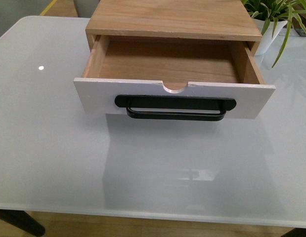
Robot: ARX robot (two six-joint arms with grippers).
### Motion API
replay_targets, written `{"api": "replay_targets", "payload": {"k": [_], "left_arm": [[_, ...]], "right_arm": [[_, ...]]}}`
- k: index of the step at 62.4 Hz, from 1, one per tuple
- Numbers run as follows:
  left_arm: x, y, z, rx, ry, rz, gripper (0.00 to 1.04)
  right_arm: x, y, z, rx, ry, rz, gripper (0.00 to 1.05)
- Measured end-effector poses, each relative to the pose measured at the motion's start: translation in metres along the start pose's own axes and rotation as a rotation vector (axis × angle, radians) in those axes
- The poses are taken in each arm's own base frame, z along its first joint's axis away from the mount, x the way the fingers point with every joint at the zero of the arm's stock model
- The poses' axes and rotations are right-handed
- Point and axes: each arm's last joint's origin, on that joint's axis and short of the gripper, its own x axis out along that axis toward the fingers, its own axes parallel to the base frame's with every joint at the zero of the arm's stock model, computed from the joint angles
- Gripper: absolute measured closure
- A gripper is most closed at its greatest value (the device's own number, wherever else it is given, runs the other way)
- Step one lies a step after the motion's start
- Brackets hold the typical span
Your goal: Close drawer sideways
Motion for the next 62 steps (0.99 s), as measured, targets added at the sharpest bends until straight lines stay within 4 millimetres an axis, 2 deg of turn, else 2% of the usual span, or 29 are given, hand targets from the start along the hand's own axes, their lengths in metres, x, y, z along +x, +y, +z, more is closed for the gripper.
{"api": "replay_targets", "payload": {"k": [40,42,44,46,48,55,62], "left_arm": [[0.000,0.000,0.000,0.000,0.000,0.000,0.09],[0.000,0.000,-0.001,0.004,0.056,-0.054,0.09],[0.000,0.000,-0.002,-0.013,0.192,-0.156,0.09],[0.001,0.001,-0.003,-0.053,0.340,-0.269,0.09],[0.003,-0.001,-0.005,-0.072,0.391,-0.343,0.09],[0.015,-0.004,0.005,-0.003,0.368,-0.469,0.09],[0.031,-0.011,0.011,0.111,0.317,-0.584,0.09]], "right_arm": [[0.000,0.000,0.000,-0.004,0.007,-0.005,0.09],[0.000,0.000,-0.001,-0.034,0.098,-0.024,0.09],[0.002,0.001,-0.003,-0.076,0.205,-0.026,0.09],[0.007,0.001,-0.002,-0.128,0.265,0.003,0.09],[0.012,0.002,0.001,-0.176,0.274,0.031,0.09],[0.030,0.003,0.018,-0.346,0.242,0.114,0.09],[0.049,0.006,0.020,-0.487,0.257,0.201,0.09]]}}
